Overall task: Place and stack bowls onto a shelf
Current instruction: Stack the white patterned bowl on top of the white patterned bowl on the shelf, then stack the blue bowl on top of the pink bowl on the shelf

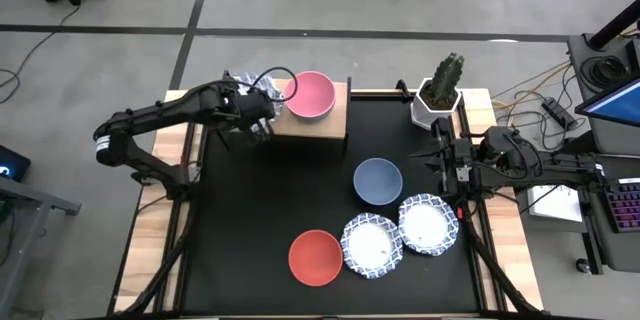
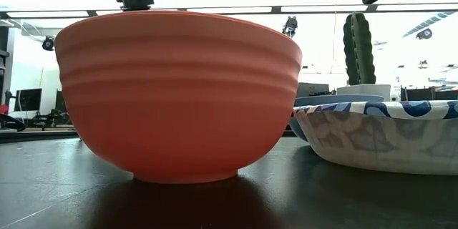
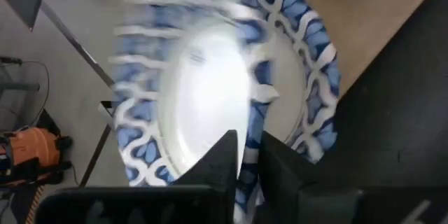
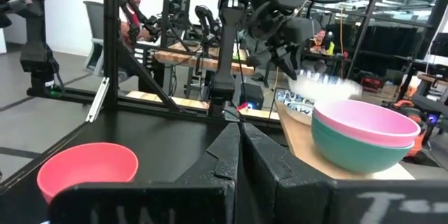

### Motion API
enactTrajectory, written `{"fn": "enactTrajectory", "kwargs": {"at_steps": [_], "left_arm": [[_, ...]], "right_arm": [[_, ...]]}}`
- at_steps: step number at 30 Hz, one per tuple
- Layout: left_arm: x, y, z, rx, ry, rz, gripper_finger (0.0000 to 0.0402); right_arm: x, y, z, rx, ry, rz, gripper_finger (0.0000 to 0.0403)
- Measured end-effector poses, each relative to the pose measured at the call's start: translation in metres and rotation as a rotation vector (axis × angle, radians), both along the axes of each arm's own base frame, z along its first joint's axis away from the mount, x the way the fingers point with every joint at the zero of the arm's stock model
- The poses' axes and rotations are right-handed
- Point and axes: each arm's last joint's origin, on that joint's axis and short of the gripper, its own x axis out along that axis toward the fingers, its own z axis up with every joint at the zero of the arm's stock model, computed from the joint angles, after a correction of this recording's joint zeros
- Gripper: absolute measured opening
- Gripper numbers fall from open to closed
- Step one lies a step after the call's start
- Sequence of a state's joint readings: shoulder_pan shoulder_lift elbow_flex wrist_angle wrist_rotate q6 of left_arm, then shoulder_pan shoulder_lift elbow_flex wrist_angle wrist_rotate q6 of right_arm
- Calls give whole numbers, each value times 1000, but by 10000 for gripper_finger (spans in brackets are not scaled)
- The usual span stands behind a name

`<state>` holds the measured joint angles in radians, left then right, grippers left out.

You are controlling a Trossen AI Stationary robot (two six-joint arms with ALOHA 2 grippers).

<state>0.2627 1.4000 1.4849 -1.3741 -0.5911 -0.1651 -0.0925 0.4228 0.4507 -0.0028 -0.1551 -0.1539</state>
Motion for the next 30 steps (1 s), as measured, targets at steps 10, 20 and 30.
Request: {"fn": "enactTrajectory", "kwargs": {"at_steps": [10,20,30], "left_arm": [[4,2,-2,-10,13,3,117],[6,-22,34,-118,-265,-42,150],[32,-125,30,-59,-560,-616,151]], "right_arm": [[0,0,0,6,1,0,9],[0,0,-3,81,26,1,9],[13,7,-32,376,82,45,9]]}}
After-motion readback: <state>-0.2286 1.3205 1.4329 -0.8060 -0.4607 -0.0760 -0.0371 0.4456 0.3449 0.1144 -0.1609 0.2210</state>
